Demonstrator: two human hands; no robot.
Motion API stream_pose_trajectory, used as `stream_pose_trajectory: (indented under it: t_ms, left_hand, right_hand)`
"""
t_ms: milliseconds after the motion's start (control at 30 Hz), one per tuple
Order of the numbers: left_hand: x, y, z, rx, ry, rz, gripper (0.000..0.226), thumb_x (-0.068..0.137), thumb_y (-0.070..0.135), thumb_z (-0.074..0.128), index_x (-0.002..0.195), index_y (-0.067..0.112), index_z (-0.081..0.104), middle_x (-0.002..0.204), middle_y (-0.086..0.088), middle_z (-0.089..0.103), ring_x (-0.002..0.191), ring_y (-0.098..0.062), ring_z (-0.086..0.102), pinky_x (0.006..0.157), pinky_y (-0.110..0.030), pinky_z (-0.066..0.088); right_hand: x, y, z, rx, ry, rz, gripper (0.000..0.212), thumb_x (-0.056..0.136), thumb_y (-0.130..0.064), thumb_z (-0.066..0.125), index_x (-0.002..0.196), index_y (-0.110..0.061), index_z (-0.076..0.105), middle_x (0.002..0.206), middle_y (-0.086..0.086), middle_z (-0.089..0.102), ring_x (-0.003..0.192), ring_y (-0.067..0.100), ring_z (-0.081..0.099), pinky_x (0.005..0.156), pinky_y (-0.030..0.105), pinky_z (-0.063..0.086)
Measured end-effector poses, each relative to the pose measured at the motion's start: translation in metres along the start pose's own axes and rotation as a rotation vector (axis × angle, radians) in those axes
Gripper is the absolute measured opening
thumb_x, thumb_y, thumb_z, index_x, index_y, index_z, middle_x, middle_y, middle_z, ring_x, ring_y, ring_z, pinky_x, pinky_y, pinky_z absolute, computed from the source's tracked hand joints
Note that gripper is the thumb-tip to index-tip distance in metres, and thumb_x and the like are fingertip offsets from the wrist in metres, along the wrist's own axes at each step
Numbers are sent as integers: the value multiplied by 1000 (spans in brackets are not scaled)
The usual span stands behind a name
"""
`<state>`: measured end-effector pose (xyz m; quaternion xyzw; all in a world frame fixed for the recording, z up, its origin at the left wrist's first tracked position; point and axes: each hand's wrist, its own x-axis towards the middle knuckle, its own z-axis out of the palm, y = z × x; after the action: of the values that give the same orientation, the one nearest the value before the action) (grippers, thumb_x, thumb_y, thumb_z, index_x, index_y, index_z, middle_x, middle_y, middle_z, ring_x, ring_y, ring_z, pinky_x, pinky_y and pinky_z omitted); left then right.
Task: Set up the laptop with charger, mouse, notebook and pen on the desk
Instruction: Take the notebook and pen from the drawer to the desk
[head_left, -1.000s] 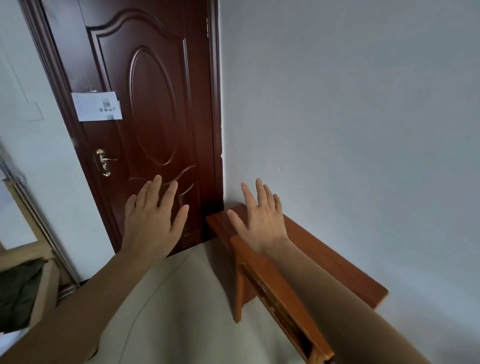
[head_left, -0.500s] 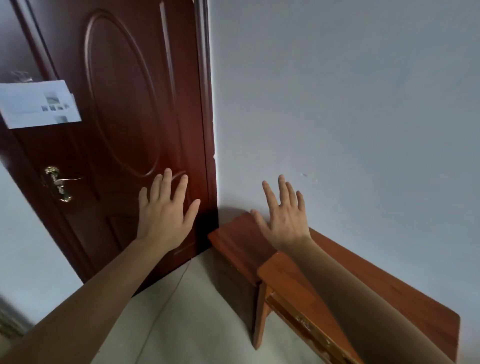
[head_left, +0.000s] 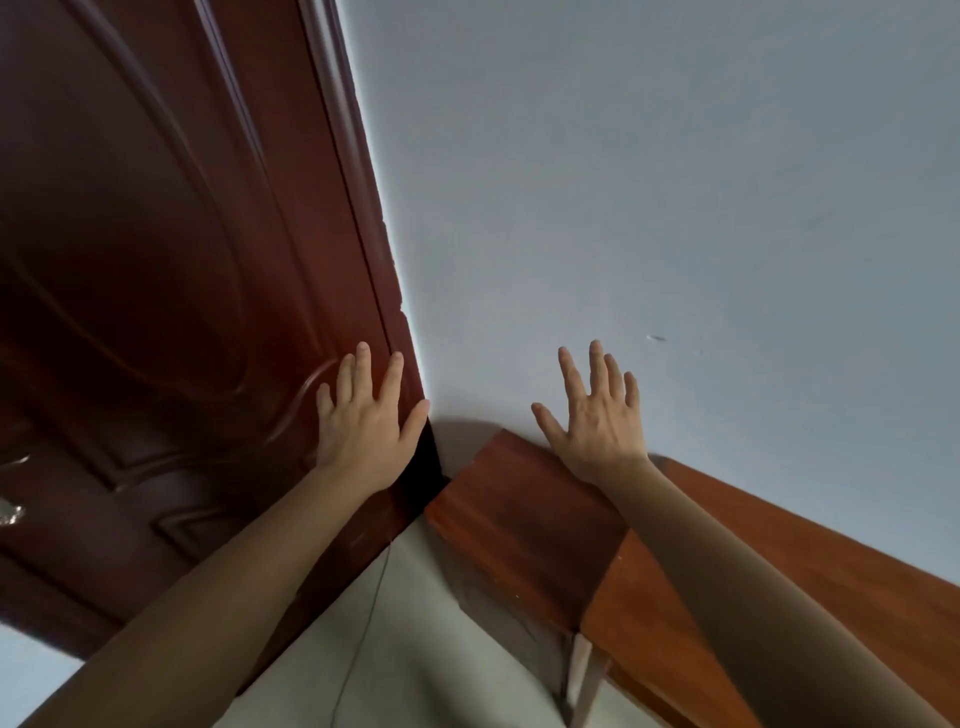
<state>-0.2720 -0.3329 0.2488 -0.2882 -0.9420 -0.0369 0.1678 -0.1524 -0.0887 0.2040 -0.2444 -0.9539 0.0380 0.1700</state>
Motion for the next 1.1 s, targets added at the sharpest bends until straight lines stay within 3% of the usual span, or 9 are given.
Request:
stream_pose_trajectory:
  t_ms: [200,400,567,667,867,1067,1100]
  left_hand:
    - [112,-35,41,5,-18,31,73,99,59,33,158,17,22,163,-24,16,149,-40,20,114,-59,29]
    - [180,-51,90,-23,-78,116,74,97,59,36,157,17,24,163,-25,17,148,-41,21,111,-60,30]
    - [253,-56,142,-106,-193,259,75,99,58,36,159,19,14,165,-22,4,150,-39,10,115,-56,24]
    - [280,-50,172,-238,-327,322,76,99,56,37,159,20,8,166,-18,-3,151,-37,6,117,-57,25]
    - [265,-50,242,-282,-610,435,79,98,62,34,159,21,4,166,-16,-2,151,-37,10,116,-55,28]
    - [199,-58,343,-284,-877,369,88,95,66,39,159,15,7,166,-16,7,151,-34,14,115,-51,28]
    - [174,-56,381,-265,-955,340,91,94,67,40,159,12,8,166,-16,10,150,-35,16,116,-49,27]
  right_hand:
    - [101,-20,43,-20,-77,33,77,99,-65,25,161,-28,-1,167,17,8,153,35,6,124,52,7]
    - [142,-24,78,-66,-121,122,77,98,-65,28,161,-27,4,166,18,10,152,36,9,123,51,9]
    - [148,-32,110,-130,-147,298,79,98,-63,33,161,-23,7,165,19,10,151,37,11,122,50,13]
    - [136,-41,126,-112,-170,512,82,97,-63,37,160,-22,6,165,18,9,152,36,11,122,49,16]
    - [81,-81,180,-44,-356,798,83,96,-62,42,160,-26,4,166,19,2,153,37,8,122,51,15]
    - [15,-90,247,45,-393,1008,87,94,-65,44,160,-29,1,167,16,6,153,33,11,120,48,20]
    - [-12,-92,281,111,-429,1111,89,93,-65,46,160,-27,0,167,16,8,152,34,14,119,48,22]
